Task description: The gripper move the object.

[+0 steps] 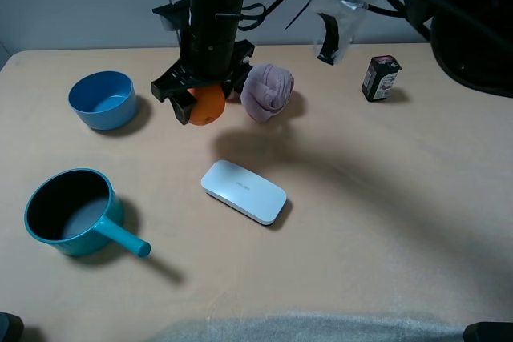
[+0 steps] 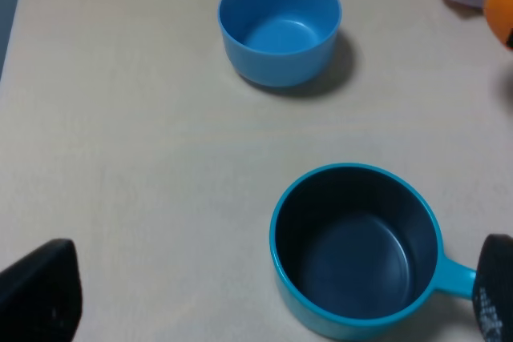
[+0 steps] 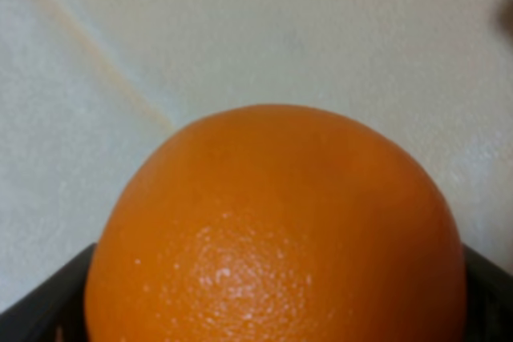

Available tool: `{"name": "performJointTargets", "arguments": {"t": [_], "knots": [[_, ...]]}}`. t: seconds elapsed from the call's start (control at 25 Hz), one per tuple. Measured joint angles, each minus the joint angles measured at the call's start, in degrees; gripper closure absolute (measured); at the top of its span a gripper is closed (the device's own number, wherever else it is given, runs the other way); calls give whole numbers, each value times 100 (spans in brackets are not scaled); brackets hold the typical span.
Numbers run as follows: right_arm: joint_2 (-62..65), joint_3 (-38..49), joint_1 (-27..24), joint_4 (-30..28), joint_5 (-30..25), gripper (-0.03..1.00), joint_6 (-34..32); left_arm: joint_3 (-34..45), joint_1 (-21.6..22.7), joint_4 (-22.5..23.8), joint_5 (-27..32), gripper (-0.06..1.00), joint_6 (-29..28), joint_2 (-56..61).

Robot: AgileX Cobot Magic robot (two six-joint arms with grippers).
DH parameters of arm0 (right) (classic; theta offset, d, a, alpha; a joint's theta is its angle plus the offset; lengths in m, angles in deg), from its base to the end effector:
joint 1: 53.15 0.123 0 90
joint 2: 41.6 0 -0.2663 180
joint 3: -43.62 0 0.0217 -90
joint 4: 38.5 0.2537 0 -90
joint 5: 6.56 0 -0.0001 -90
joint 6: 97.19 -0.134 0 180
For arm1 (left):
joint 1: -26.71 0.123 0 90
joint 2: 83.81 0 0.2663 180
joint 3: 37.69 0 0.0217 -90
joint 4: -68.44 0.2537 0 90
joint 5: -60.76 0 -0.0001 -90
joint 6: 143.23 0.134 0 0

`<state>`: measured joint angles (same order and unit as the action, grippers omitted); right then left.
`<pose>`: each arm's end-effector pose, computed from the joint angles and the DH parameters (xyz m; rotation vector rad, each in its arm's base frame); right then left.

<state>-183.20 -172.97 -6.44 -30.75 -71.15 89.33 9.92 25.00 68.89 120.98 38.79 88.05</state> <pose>0.3198 0.3633 0.1129 -1.2818 2.7155 0.2738 0.0543 -0.0007 0.2627 0.0655 2.0230 0.0128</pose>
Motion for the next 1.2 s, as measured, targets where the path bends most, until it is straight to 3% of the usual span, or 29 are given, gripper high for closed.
{"name": "performJointTargets", "arguments": {"t": [1.2], "knots": [[-426,0,0,19,295,38,0,0,0,0,0,-5,0,0]]}}
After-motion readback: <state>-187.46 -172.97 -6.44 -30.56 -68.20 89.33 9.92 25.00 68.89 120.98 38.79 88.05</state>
